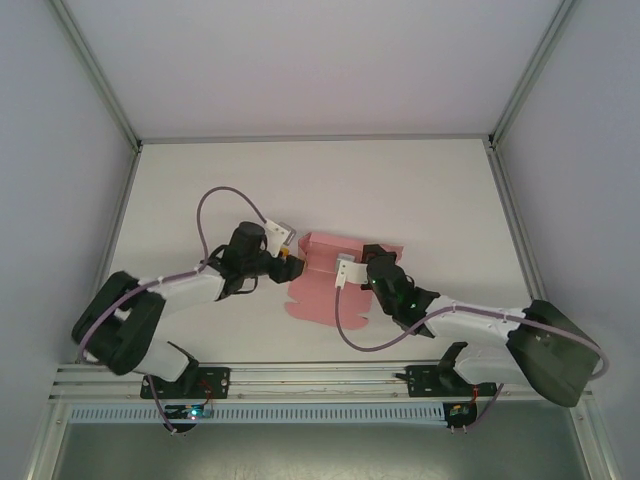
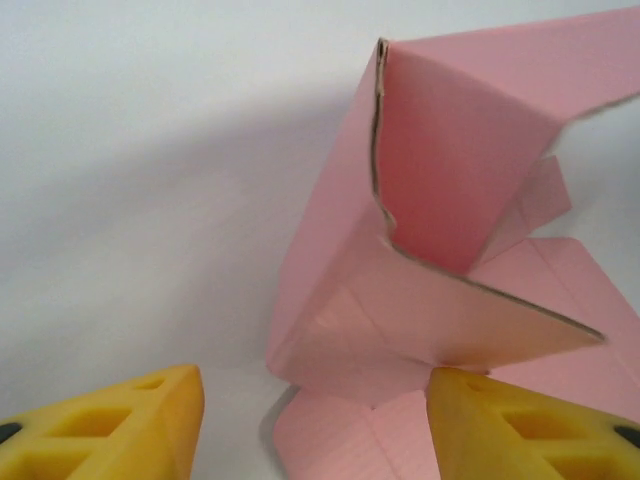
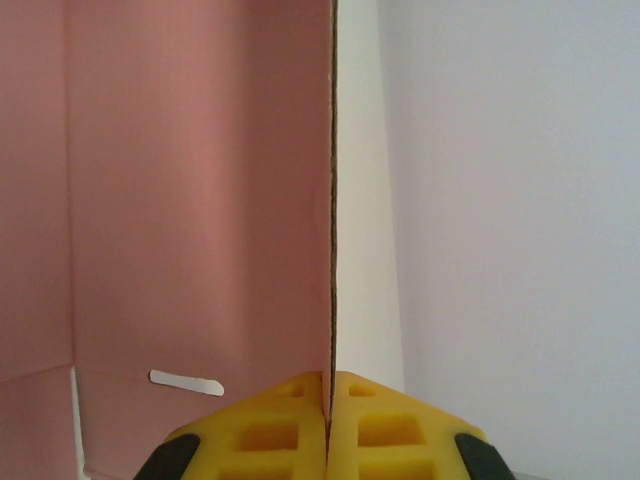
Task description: Assemble paper box
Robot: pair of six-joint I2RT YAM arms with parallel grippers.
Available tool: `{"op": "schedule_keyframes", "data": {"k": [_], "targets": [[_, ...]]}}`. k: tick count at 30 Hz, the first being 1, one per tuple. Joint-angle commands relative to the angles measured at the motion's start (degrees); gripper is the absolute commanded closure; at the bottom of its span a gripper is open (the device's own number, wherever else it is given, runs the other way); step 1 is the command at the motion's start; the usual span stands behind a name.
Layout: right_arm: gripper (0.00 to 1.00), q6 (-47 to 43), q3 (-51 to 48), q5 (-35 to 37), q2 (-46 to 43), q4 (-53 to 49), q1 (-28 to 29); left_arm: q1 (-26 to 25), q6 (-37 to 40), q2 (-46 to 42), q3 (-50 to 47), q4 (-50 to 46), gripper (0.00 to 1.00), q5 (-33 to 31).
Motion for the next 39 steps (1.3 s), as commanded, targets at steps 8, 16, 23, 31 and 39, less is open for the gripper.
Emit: {"op": "schedule_keyframes", "data": {"k": [8, 16, 23, 31, 39], "targets": [[1.00, 0.6, 0.1, -2.0, 0.6, -0.9, -0.1, 1.0, -8.0, -15.1, -3.1, -4.9, 0.00, -33.5], [1.00, 0.9, 1.3, -1.8, 3.9, 0.2, -0.2, 3.8, -3.2, -1.5, 0.8, -3.2, 0.09, -9.0], [1.00, -0.1, 2.2, 0.0, 6.5, 0.8, -0.1, 3.6, 1.7, 9.7, 7.8, 2.1, 0.33, 13.7], [1.00, 0.4, 2.2, 0.7, 6.6, 0.8, 0.0, 2.1, 2.7, 12.0, 9.1, 1.6, 0.38, 13.5], [1.00, 1.4, 1.9, -0.2, 7.0, 0.6, 0.8, 0.1, -0.5, 14.7, 10.0, 4.3, 0.38, -1.5]]}}
